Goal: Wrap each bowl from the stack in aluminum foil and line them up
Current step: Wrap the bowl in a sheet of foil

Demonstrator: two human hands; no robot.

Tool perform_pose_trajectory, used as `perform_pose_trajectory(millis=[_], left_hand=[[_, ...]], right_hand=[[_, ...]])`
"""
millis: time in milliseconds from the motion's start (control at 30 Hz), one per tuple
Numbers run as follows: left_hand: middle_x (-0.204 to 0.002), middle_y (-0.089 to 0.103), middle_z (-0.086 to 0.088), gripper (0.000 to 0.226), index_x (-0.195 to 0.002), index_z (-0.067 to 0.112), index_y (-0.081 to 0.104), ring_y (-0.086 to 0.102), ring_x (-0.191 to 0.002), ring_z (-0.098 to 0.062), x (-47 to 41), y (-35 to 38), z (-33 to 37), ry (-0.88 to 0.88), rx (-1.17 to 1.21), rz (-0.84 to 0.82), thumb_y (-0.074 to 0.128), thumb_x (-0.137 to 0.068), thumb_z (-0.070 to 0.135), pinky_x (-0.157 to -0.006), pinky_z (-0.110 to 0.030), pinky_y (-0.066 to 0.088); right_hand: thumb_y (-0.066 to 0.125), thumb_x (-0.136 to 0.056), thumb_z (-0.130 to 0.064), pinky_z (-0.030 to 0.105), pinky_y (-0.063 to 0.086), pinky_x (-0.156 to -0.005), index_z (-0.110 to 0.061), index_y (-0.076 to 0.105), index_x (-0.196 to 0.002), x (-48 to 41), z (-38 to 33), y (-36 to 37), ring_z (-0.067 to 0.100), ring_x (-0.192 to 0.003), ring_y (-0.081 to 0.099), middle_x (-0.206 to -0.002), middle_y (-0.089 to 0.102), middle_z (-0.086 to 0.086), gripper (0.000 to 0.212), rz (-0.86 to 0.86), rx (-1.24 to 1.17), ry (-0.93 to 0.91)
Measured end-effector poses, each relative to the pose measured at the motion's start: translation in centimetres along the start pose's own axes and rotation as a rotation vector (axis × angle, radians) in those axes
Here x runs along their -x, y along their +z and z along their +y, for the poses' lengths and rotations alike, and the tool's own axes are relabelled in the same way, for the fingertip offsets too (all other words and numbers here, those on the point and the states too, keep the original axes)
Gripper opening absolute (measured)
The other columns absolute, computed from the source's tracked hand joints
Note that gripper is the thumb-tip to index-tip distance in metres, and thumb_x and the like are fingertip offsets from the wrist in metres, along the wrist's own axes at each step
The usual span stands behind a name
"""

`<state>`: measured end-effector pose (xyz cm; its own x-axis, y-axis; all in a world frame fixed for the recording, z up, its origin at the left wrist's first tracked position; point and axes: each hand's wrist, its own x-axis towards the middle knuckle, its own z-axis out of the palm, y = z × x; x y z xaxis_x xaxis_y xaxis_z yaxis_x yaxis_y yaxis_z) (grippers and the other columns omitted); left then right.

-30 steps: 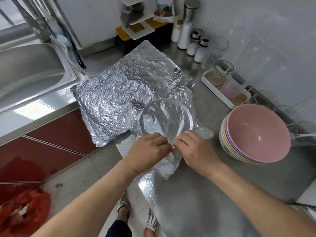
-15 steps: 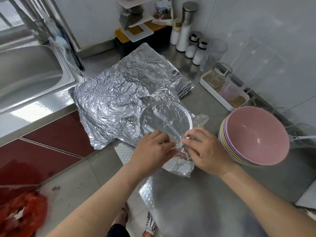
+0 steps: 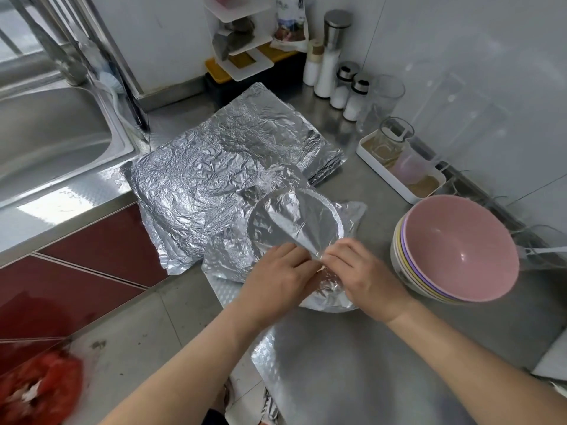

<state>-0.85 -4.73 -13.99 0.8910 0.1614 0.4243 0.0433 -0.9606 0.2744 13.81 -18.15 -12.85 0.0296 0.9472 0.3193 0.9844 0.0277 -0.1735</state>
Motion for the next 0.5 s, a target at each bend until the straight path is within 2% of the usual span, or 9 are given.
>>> perform_pose_trajectory(millis=[100, 200, 300, 400, 433, 500], left_hand=[[-0.12, 0.066, -0.004, 0.032, -0.117, 0.015, 0.069, 0.058, -0.113, -0.026, 0.5, -0.7, -0.9, -0.059, -0.042, -0.068, 0.055, -0.097, 0.037, -0.097, -0.041, 0.047], [-0.145, 0.051, -0.003, 0.047, -0.133, 0.019, 0.06, 0.041, -0.139, -0.024, 1.4, -0.7, -1.5, -0.116, -0.13, -0.183, 0.038, -0.102, 0.046, -0.115, -0.045, 0.032], [-0.152, 0.041, -0.003, 0.056, -0.143, 0.018, 0.049, 0.031, -0.144, -0.022, 2.2, -0.4, -1.1, -0.12, -0.193, -0.284, 0.025, -0.102, 0.049, -0.119, -0.044, 0.016], [-0.153, 0.038, -0.004, 0.06, -0.147, 0.016, 0.043, 0.027, -0.145, -0.022, 2.4, -0.2, -0.7, -0.14, -0.23, -0.316, 0.023, -0.102, 0.051, -0.116, -0.045, 0.014], [-0.154, 0.036, -0.003, 0.061, -0.148, 0.015, 0.041, 0.027, -0.145, -0.022, 2.3, -0.2, -0.7, -0.142, -0.235, -0.309, 0.023, -0.102, 0.052, -0.116, -0.045, 0.014], [-0.154, 0.034, -0.003, 0.062, -0.149, 0.014, 0.039, 0.028, -0.145, -0.022, 2.2, -0.3, -0.6, -0.146, -0.234, -0.281, 0.024, -0.102, 0.052, -0.115, -0.045, 0.016]], right_hand=[[0.056, -0.08, 0.012, 0.038, 0.049, -0.089, -0.003, 0.066, -0.095, 0.3, 1.3, -0.2, 0.028, -0.1, 0.055, -0.1, 0.061, 0.009, 0.024, 0.009, -0.03, 0.037], [0.059, -0.076, 0.01, 0.039, 0.047, -0.093, -0.003, 0.069, -0.094, 0.2, 1.8, -0.4, 0.029, -0.106, 0.052, -0.104, 0.061, 0.011, 0.025, 0.061, -0.046, 0.151], [0.059, -0.085, -0.013, 0.041, 0.045, -0.093, -0.009, 0.073, -0.101, -0.1, 0.8, -0.5, 0.026, -0.107, 0.052, -0.113, 0.064, 0.008, 0.021, 0.166, -0.108, 0.389], [0.052, -0.088, -0.041, 0.04, 0.043, -0.097, -0.013, 0.065, -0.119, -0.6, -1.5, 0.0, 0.026, -0.114, 0.05, -0.128, 0.058, 0.005, 0.045, 0.087, -0.161, 0.592], [0.053, -0.085, -0.043, 0.04, 0.043, -0.095, -0.013, 0.063, -0.121, -0.7, -2.3, 0.3, 0.027, -0.113, 0.05, -0.127, 0.057, 0.005, 0.048, 0.087, -0.144, 0.647], [0.064, -0.079, -0.037, 0.04, 0.044, -0.085, -0.014, 0.063, -0.11, -1.2, -3.5, 0.5, 0.029, -0.101, 0.054, -0.112, 0.06, 0.006, 0.039, 0.183, -0.13, 0.77]])
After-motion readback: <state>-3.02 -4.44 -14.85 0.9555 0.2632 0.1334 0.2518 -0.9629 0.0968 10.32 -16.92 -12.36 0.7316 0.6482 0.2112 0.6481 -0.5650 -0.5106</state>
